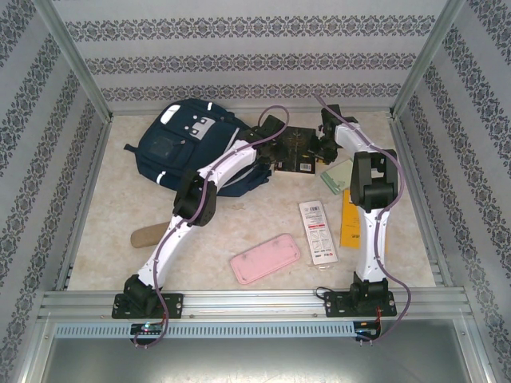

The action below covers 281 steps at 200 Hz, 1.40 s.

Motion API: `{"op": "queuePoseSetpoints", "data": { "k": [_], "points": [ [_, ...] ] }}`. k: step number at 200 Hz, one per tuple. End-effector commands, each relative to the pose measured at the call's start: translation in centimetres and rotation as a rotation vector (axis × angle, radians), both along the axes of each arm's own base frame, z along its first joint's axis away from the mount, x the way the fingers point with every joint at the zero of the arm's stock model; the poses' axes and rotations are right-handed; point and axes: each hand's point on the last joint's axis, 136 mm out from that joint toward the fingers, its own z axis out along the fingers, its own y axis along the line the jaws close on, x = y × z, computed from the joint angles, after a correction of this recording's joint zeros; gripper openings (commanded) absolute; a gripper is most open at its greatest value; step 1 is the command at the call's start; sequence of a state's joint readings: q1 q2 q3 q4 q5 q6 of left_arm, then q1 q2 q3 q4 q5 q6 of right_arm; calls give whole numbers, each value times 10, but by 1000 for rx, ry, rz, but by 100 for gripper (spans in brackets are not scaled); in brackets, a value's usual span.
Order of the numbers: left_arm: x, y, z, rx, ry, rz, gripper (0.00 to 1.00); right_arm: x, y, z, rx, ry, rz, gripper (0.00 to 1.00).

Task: Pack the student bag

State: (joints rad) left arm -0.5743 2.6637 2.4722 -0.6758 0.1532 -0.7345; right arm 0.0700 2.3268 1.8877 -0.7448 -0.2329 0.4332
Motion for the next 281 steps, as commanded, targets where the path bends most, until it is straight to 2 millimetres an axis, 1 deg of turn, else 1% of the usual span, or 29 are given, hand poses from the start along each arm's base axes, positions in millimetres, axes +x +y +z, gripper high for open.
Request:
{"op": "queuePoseSetpoints", "data": {
  "k": [1,12,22,59,98,112,124,141,169,190,206,222,232,250,267,281],
  "points": [
    [-21,47,-36,197,115,74,39,-9,-4,-7,-39,37,9,54],
    [-21,54,-35,223,114,96,39,-10,-4,-7,-38,40,11,54],
    [-21,56,-33,229,103,102,39,-11,-3,-6,-38,40,16,54],
    [-16,48,-16,168,44,94,40,-10,-3,-6,-35,39,16,53],
    [-10,53,8,147,-45,112,41,-10,-1,-6,-27,38,19,51],
    [-9,54,11,143,-62,115,43,-10,-1,-6,-28,38,20,51],
    [-10,57,6,151,-40,124,43,-10,-1,-7,-28,39,21,50],
    [-11,56,-11,146,18,108,43,-10,0,-6,-26,38,21,50],
    [-15,41,-36,98,83,55,43,-9,2,-5,-23,35,27,50],
    [-20,38,-50,94,119,39,37,-9,5,-2,-22,30,34,50],
    [-24,38,-57,98,145,30,35,-9,15,-1,18,26,44,50],
    [-26,36,-60,89,157,20,31,-9,26,0,43,23,63,50],
    [-27,33,-59,75,160,14,31,-8,33,0,64,27,76,50],
    [-28,27,-57,45,167,2,30,-7,53,5,166,16,107,50],
    [-28,23,-54,16,174,-10,30,-7,74,14,277,-4,138,49],
    [-28,20,-52,1,178,-19,30,-7,90,27,368,-29,155,48]
  ]
}}
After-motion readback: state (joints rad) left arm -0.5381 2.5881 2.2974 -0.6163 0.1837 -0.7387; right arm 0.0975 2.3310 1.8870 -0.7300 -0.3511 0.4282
